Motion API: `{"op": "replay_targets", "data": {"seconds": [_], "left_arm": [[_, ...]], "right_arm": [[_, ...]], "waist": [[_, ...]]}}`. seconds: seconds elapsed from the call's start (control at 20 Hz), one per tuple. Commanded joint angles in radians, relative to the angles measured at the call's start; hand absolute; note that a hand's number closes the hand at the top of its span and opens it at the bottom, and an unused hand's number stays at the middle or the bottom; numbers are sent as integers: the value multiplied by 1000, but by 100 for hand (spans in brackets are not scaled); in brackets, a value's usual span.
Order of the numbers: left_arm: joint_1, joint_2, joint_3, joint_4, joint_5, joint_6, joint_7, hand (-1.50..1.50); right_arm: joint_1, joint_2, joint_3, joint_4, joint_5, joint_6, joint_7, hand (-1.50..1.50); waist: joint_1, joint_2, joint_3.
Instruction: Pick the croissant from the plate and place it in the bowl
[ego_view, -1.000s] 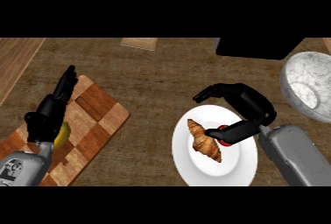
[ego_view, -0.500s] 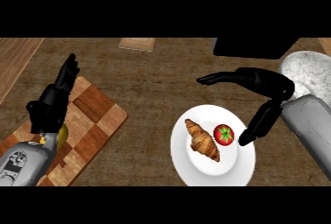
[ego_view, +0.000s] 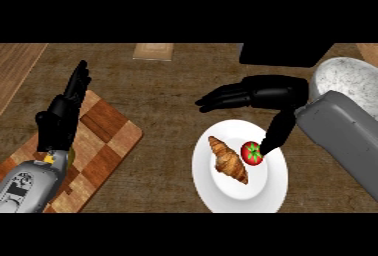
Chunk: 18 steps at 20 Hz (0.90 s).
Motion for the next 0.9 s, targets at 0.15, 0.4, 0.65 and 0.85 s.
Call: {"op": "replay_targets", "data": {"seconds": [0.15, 0.4, 0.65, 0.85], "left_arm": [[-1, -8, -4, -32, -34, 21, 60, 0], [32, -20, 12, -32, -57, 37, 40, 0], [77, 19, 51, -88, -29, -21, 52, 0], [4, -31, 57, -44, -68, 11, 88, 0]], "right_arm": [[-72, 68, 184, 97, 181, 40, -178, -150], [-69, 73, 276, 121, 271, -13, -226, -150], [-74, 109, 347, 108, 364, -34, -136, -150], [-57, 219, 362, 156, 449, -88, -39, -150]], "waist": [[-24, -8, -1], [-42, -11, -1], [-49, -17, -2], [-60, -16, -2]]}}
